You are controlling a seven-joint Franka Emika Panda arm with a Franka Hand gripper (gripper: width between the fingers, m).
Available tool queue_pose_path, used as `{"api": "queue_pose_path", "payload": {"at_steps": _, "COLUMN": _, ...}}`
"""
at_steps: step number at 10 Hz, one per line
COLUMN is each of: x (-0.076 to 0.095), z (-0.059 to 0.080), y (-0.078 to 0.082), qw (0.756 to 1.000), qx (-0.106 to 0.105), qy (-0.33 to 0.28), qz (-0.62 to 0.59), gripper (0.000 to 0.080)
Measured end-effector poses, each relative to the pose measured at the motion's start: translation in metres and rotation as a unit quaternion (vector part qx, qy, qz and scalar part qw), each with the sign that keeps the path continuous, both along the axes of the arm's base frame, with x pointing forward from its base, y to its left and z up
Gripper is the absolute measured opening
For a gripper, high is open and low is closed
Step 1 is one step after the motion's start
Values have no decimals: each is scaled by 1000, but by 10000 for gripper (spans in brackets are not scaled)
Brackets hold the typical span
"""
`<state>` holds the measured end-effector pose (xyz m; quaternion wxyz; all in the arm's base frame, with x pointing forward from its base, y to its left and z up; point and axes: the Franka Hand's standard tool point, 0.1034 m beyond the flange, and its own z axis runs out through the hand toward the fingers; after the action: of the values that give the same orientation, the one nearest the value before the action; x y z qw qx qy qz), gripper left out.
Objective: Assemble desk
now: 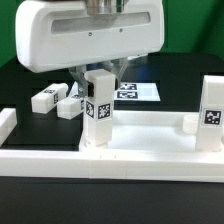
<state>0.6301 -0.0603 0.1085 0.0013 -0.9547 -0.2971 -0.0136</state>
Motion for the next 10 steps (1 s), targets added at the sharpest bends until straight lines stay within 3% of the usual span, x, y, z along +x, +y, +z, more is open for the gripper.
{"api": "queue_pose_path", "payload": {"at_steps": 1, "x": 0, "z": 0, "y": 0, "qw": 1000, "qx": 0, "qy": 0, "qz": 0, "gripper": 289}}
{"api": "queue_pose_path", "payload": {"at_steps": 5, "x": -1, "z": 1, "y": -1, "qw": 975, "qx": 12, "qy": 9, "qz": -221, "gripper": 289}}
{"api": "queue_pose_path", "payload": {"at_steps": 10, "x": -1, "z": 0, "y": 1, "qw": 894, "qx": 17, "qy": 14, "qz": -448, "gripper": 291}}
